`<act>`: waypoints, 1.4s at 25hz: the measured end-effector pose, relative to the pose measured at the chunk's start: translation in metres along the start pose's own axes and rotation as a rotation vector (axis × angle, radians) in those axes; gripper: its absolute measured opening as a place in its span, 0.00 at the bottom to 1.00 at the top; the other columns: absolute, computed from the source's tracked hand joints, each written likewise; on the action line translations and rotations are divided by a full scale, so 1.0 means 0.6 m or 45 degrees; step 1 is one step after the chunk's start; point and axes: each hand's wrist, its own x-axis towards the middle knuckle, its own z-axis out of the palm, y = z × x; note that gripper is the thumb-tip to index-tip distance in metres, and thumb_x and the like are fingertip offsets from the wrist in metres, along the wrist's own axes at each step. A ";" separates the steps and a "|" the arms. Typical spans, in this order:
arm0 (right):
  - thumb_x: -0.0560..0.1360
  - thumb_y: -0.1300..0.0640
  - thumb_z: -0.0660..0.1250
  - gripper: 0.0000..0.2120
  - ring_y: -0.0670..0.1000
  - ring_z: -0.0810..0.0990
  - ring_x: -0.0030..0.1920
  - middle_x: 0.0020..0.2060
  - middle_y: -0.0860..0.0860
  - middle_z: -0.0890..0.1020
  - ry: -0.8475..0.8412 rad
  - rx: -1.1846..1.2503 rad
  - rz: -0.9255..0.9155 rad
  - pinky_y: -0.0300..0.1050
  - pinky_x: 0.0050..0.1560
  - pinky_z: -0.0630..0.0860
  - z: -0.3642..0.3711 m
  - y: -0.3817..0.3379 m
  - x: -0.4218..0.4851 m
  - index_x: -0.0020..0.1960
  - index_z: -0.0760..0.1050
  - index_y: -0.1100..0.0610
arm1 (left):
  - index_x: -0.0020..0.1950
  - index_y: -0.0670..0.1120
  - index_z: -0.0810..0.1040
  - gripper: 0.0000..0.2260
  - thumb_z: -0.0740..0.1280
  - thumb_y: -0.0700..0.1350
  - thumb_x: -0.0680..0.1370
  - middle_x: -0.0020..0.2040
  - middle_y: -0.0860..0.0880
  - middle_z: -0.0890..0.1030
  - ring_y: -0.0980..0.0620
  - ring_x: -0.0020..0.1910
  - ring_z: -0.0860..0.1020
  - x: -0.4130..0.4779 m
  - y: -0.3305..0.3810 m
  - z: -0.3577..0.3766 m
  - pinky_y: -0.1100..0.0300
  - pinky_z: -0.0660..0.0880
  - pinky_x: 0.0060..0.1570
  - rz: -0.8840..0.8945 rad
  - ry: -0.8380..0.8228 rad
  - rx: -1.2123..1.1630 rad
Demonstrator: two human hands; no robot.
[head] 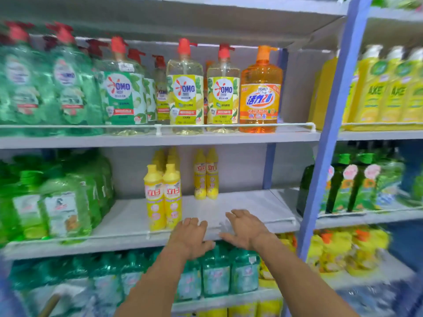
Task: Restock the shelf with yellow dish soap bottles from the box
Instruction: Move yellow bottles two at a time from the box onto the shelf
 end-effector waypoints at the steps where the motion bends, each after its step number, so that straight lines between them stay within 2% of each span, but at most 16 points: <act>1: 0.78 0.34 0.58 0.37 0.59 0.62 0.76 0.77 0.57 0.64 0.012 -0.016 -0.013 0.55 0.74 0.64 0.001 -0.021 -0.027 0.79 0.60 0.56 | 0.74 0.46 0.65 0.32 0.59 0.66 0.78 0.69 0.41 0.71 0.40 0.69 0.68 -0.039 -0.006 -0.001 0.47 0.68 0.66 -0.004 0.004 -0.003; 6: 0.78 0.33 0.59 0.38 0.61 0.68 0.72 0.72 0.59 0.70 0.002 -0.036 -0.060 0.58 0.70 0.69 0.041 -0.118 -0.140 0.76 0.62 0.58 | 0.74 0.45 0.65 0.33 0.60 0.66 0.78 0.68 0.41 0.72 0.40 0.68 0.70 -0.220 -0.038 0.030 0.45 0.72 0.64 -0.089 -0.044 -0.055; 11: 0.79 0.35 0.60 0.37 0.61 0.65 0.74 0.74 0.59 0.68 -0.110 0.002 -0.053 0.60 0.70 0.69 0.108 -0.192 -0.214 0.78 0.61 0.59 | 0.77 0.45 0.61 0.33 0.60 0.65 0.79 0.71 0.40 0.70 0.39 0.70 0.69 -0.352 -0.057 0.100 0.44 0.72 0.65 -0.169 -0.080 -0.138; 14: 0.79 0.35 0.60 0.35 0.62 0.66 0.72 0.71 0.60 0.70 -0.216 0.012 -0.080 0.59 0.69 0.70 0.179 -0.221 -0.245 0.75 0.64 0.59 | 0.78 0.46 0.60 0.33 0.60 0.63 0.80 0.72 0.40 0.69 0.39 0.71 0.68 -0.403 -0.063 0.171 0.44 0.71 0.65 -0.217 -0.206 -0.229; 16: 0.80 0.35 0.58 0.35 0.61 0.64 0.74 0.73 0.59 0.68 -0.338 0.039 -0.067 0.60 0.70 0.69 0.232 -0.233 -0.268 0.76 0.62 0.58 | 0.78 0.46 0.61 0.33 0.60 0.64 0.80 0.73 0.41 0.68 0.40 0.72 0.68 -0.429 -0.062 0.223 0.44 0.71 0.66 -0.243 -0.302 -0.280; 19: 0.80 0.36 0.58 0.36 0.61 0.60 0.76 0.76 0.58 0.64 -0.498 0.082 -0.029 0.59 0.72 0.67 0.307 -0.242 -0.294 0.78 0.60 0.59 | 0.75 0.48 0.65 0.32 0.62 0.65 0.78 0.72 0.43 0.71 0.42 0.71 0.69 -0.447 -0.059 0.304 0.45 0.71 0.67 -0.263 -0.388 -0.371; 21: 0.80 0.37 0.58 0.36 0.62 0.62 0.74 0.74 0.60 0.66 -0.594 0.100 -0.016 0.59 0.69 0.69 0.353 -0.243 -0.304 0.77 0.62 0.61 | 0.74 0.48 0.66 0.30 0.61 0.65 0.78 0.71 0.43 0.71 0.41 0.70 0.68 -0.451 -0.054 0.351 0.45 0.70 0.66 -0.278 -0.468 -0.420; 23: 0.81 0.37 0.58 0.34 0.62 0.64 0.72 0.72 0.60 0.68 -0.684 0.125 -0.012 0.58 0.66 0.70 0.399 -0.242 -0.304 0.76 0.63 0.62 | 0.74 0.46 0.65 0.30 0.61 0.64 0.79 0.70 0.42 0.71 0.41 0.69 0.69 -0.452 -0.049 0.402 0.47 0.71 0.65 -0.317 -0.595 -0.478; 27: 0.81 0.37 0.58 0.35 0.61 0.63 0.74 0.74 0.58 0.66 -0.824 0.183 -0.023 0.59 0.68 0.69 0.486 -0.225 -0.283 0.77 0.60 0.59 | 0.77 0.47 0.61 0.32 0.60 0.64 0.79 0.72 0.41 0.68 0.39 0.70 0.68 -0.443 -0.044 0.490 0.45 0.70 0.66 -0.385 -0.775 -0.504; 32: 0.81 0.37 0.58 0.36 0.62 0.62 0.75 0.75 0.58 0.64 -0.974 0.215 -0.038 0.59 0.71 0.69 0.578 -0.191 -0.239 0.79 0.58 0.60 | 0.78 0.46 0.60 0.32 0.60 0.64 0.80 0.72 0.40 0.67 0.39 0.71 0.67 -0.388 -0.056 0.555 0.45 0.69 0.67 -0.408 -0.910 -0.445; 35: 0.81 0.36 0.57 0.35 0.61 0.63 0.74 0.74 0.58 0.66 -0.983 0.230 -0.035 0.58 0.70 0.70 0.635 -0.175 -0.207 0.78 0.59 0.60 | 0.78 0.46 0.59 0.32 0.59 0.63 0.80 0.73 0.40 0.68 0.38 0.72 0.66 -0.347 -0.073 0.601 0.45 0.68 0.68 -0.443 -0.922 -0.406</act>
